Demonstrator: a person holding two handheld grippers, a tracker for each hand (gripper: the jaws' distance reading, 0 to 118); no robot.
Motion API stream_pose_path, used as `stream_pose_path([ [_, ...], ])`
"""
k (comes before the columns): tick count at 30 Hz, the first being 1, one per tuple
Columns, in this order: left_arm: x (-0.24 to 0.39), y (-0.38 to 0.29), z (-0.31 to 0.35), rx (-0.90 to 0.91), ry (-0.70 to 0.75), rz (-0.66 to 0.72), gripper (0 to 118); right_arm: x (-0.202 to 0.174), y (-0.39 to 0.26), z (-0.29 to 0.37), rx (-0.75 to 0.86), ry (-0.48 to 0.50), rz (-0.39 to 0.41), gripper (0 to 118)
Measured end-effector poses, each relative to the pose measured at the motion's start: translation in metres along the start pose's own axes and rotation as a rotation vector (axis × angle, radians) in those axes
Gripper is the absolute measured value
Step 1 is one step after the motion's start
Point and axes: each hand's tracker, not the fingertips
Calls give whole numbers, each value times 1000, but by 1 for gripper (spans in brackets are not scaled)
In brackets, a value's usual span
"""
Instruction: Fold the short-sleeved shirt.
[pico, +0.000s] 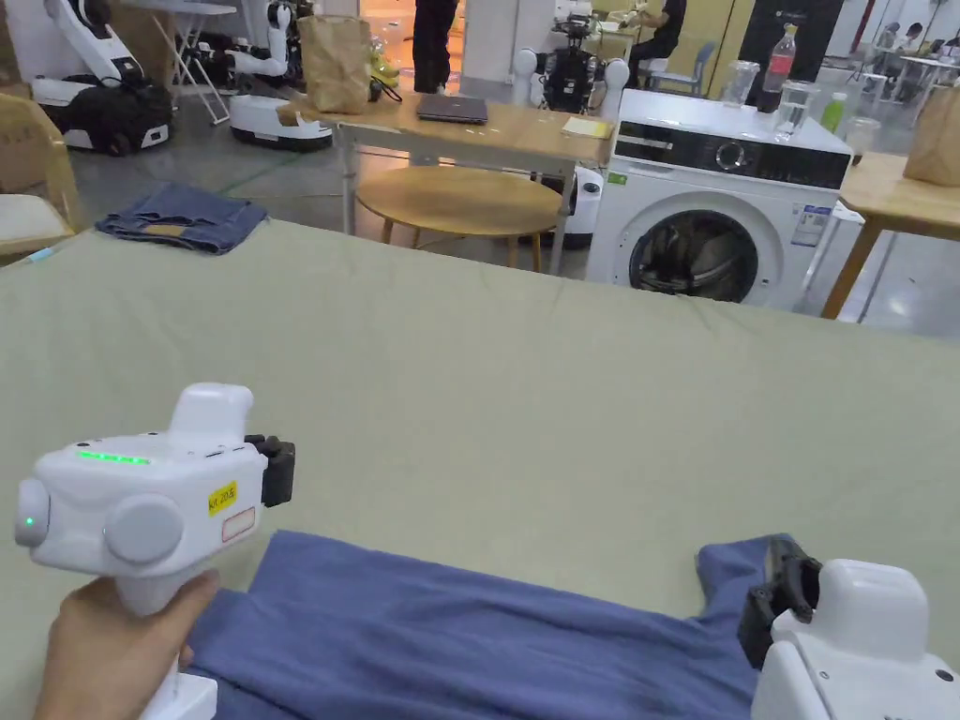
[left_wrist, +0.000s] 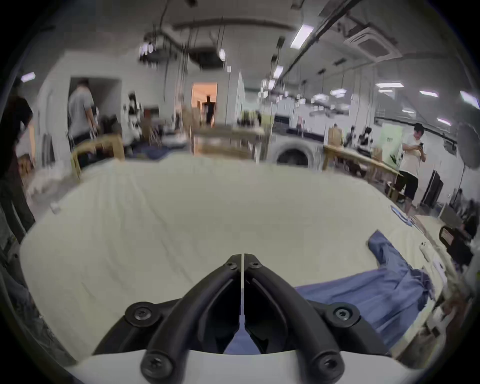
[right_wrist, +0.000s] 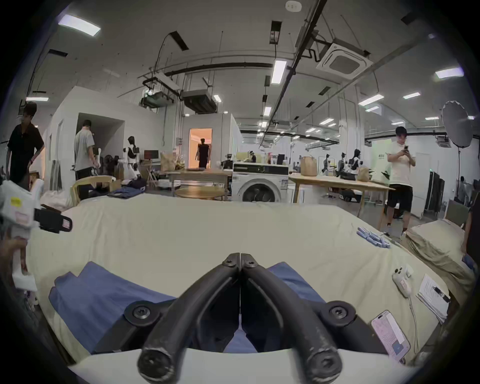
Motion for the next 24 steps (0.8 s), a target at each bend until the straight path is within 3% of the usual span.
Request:
stream_pose_path([
  [4,-24,14,-52,-286,-5,72,0,6,-5,-9,-48,-10,2,0],
  [5,-30,14,-63,-330,-26,87,6,8,-6,-11,-60,-11,0,0],
  [6,-35,13,-75,-389,-39,107,24,10,-8,-13,-71,-13,-2,0],
  [7,-38,11,-85,-428,-51,122,34,12,-9,-15,-83,-15,-3,0],
  [11,-34,0,-114,-563,-14,109,52,19,-16,-21,-122,-32,9,0],
  [13,-30,-10,-125,-631,28,58,51,23,-19,-24,-143,-43,12,0],
  [15,-22,-7,-121,-589,32,48,50,28,-22,-26,-160,-49,10,0],
  [16,-16,-7,-115,-580,53,41,45,30,-23,-27,-170,-55,10,0],
  [17,-12,-8,-113,-544,73,16,34,31,-25,-29,-180,-59,9,0],
  [18,-7,-10,-112,-524,85,-25,15,33,-26,-31,-190,-62,7,0],
  [20,-4,-13,-110,-519,48,-40,1,39,-28,-34,-213,-80,0,0],
  [24,-11,-8,-108,-483,36,-52,0,61,-21,-42,-249,-102,-34,0],
])
